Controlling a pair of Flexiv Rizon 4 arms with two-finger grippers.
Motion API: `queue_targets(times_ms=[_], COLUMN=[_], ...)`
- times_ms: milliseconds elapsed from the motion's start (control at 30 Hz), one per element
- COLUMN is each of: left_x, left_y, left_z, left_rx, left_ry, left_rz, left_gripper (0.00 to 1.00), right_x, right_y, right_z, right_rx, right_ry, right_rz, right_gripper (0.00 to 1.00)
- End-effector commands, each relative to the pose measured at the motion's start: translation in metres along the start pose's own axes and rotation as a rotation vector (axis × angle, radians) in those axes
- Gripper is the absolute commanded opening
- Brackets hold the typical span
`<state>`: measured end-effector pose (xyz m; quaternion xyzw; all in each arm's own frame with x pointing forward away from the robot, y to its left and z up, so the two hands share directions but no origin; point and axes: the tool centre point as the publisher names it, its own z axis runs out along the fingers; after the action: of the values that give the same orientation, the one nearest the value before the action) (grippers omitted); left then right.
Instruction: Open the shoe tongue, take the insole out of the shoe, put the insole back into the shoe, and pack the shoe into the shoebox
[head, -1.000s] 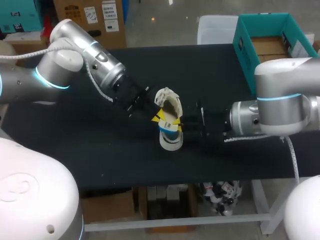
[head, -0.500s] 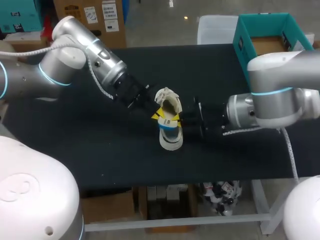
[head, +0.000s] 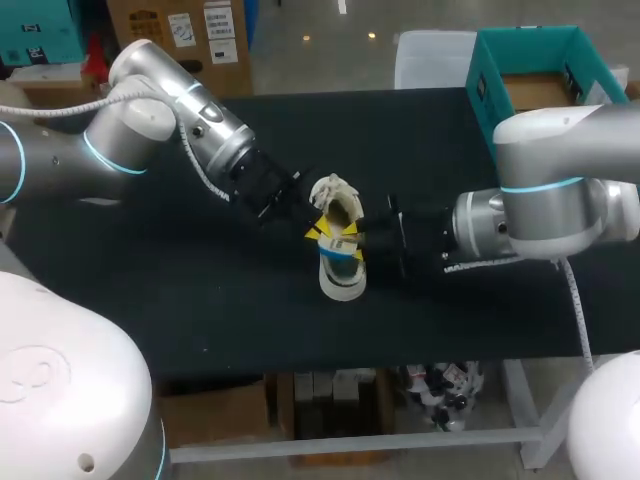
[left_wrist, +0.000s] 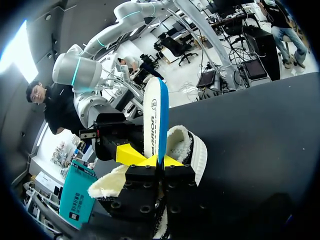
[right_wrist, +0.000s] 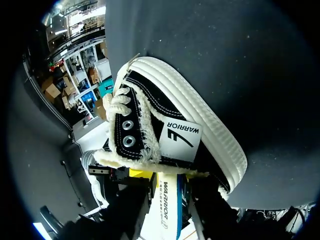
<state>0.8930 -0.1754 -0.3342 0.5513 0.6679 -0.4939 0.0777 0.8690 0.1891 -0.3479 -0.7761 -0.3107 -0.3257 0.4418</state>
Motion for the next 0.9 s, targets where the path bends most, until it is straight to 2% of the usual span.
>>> queue_targets(times_ms=[33,133,300,333,600,633,667,767,867,900], left_x=[0.001,0.002,0.002,0.002,0.003,0.003,0.003,0.002,0.001,0.0], left_y=[0.001,-0.002,-0.006,-0.006,-0.012,-0.014,-0.017,-0.023,-0.026,-0.026], left_z=[0.001,0.002,0.003,0.003,0.002,0.001,0.0,-0.002,-0.003,-0.003], left_rx=[0.002,0.001,0.0,-0.001,-0.002,0.002,0.005,0.006,0.005,0.005], left_ry=[-0.005,-0.007,-0.012,-0.013,-0.015,-0.015,-0.016,-0.021,-0.021,-0.021], left_rz=[0.002,0.003,0.006,0.007,-0.001,0.0,0.008,0.025,0.036,0.037], left_gripper=[0.0,0.0,0.0,0.0,0.0,0.21,0.32,0.29,0.22,0.16], right_x=[-0.002,-0.002,-0.005,-0.005,-0.008,-0.008,-0.009,-0.009,-0.009,-0.008], right_y=[-0.022,-0.027,-0.031,-0.031,-0.024,-0.023,-0.022,-0.021,-0.021,-0.021], right_z=[-0.014,-0.015,-0.013,-0.012,-0.004,-0.004,-0.003,-0.004,-0.003,-0.003], right_rx=[-0.04,-0.039,-0.021,-0.017,0.008,0.009,0.008,0.005,0.0,0.001], right_ry=[0.019,0.028,0.04,0.04,0.03,0.031,0.031,0.034,0.033,0.033], right_rz=[-0.013,-0.019,-0.026,-0.028,-0.026,-0.024,-0.022,-0.016,-0.015,-0.015], right_gripper=[0.44,0.38,0.12,0.01,0.0,0.0,0.0,0.0,0.0,0.0])
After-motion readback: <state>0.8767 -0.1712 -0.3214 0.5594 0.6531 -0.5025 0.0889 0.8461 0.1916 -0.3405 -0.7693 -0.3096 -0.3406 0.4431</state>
